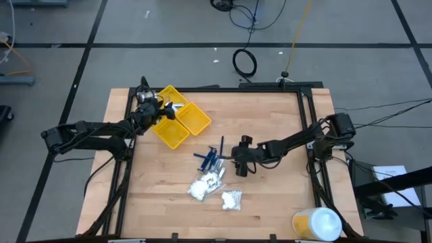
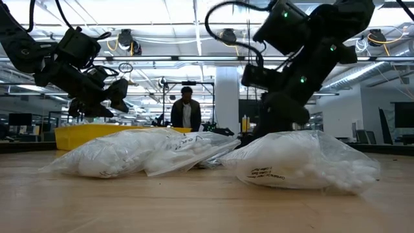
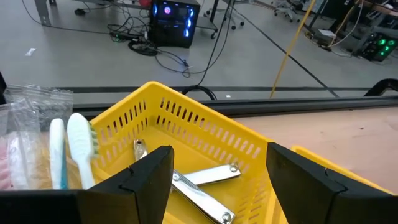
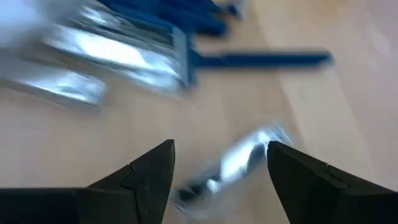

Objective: Pick & Place Travel size toiletries
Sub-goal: Put the silver nail cutter into the top yellow bin

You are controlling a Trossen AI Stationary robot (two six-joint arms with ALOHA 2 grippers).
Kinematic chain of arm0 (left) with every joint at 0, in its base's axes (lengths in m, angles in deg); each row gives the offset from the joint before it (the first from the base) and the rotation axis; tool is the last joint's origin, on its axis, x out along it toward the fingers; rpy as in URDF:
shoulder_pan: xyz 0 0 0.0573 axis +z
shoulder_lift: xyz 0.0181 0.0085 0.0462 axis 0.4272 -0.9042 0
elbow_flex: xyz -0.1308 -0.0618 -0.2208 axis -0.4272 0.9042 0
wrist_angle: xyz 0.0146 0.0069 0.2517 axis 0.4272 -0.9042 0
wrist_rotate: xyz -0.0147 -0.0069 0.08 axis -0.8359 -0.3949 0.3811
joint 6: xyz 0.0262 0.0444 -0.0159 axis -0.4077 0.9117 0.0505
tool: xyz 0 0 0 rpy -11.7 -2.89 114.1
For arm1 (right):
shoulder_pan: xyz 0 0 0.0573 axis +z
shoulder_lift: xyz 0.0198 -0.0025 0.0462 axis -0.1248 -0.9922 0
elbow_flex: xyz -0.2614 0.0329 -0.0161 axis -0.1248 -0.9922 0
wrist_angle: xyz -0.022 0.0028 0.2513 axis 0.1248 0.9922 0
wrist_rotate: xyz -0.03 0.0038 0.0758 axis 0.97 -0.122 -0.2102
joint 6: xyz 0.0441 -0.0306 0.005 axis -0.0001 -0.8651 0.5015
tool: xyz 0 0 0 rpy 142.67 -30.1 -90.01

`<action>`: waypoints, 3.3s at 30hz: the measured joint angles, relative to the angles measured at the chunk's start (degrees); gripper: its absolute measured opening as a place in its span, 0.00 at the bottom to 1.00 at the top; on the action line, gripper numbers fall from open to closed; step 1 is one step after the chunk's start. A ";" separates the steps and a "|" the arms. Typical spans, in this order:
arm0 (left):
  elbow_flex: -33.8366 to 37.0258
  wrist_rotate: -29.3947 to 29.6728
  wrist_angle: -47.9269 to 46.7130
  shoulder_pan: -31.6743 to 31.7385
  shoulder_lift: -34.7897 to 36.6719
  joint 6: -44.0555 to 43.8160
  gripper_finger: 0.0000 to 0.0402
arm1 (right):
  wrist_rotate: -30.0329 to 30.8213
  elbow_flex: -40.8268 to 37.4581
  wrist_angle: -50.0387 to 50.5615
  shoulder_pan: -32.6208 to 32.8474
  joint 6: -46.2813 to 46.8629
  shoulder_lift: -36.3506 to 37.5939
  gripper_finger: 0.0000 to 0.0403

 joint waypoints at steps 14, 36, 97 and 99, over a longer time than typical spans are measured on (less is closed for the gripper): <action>0.00 -0.20 -0.01 0.00 0.00 -0.17 0.63 | 1.30 0.14 13.15 -0.01 5.78 0.33 0.60; 0.00 -1.10 0.00 -0.01 0.00 -0.17 0.63 | -8.65 0.08 11.79 -3.55 5.45 0.24 0.11; -29.84 -37.07 15.38 -30.14 -27.72 30.37 0.63 | -19.59 -15.90 -51.26 -8.66 -17.24 12.85 0.04; -31.14 -37.28 15.54 -30.23 -29.30 29.94 0.63 | -19.57 -15.90 -51.10 -8.66 -17.45 12.85 0.04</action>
